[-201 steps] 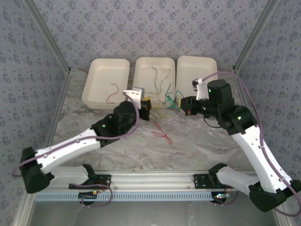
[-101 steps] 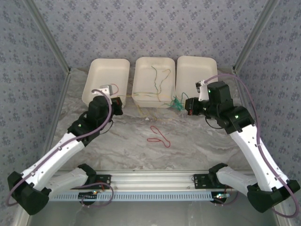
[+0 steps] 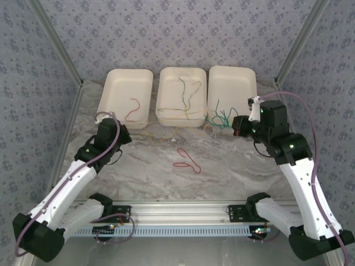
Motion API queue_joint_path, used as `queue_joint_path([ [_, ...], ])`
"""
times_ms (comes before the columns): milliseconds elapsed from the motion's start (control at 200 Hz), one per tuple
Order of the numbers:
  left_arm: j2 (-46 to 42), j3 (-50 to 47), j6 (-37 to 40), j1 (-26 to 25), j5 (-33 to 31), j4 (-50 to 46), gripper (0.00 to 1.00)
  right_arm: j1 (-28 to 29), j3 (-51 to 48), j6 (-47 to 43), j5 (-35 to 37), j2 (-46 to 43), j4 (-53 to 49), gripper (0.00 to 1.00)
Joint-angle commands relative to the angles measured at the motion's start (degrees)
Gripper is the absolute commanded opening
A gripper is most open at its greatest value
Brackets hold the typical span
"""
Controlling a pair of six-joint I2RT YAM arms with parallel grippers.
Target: Untangle the cables
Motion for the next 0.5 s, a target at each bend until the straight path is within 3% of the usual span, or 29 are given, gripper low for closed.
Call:
queue_joint_path([
  [0,-0.5,0.6,-1.8,0.1,-1.1,-3.2,0.00,-3.1,-0.3,1.3,2.2,-1.5,-1.6,0.00],
  [200,-1.8,-0.4,-4.1,0.5,-6.8,-9.7,0.00,-5.4,-1.7,1.3,1.0,-2.3,-1.5,0.00],
  [495,-4.7,-2.6,-4.1,7.5,-5.3,-13.5,0.00,-15.5,0.7,-0.2,5.3,-3.2,-4.9,0.00],
])
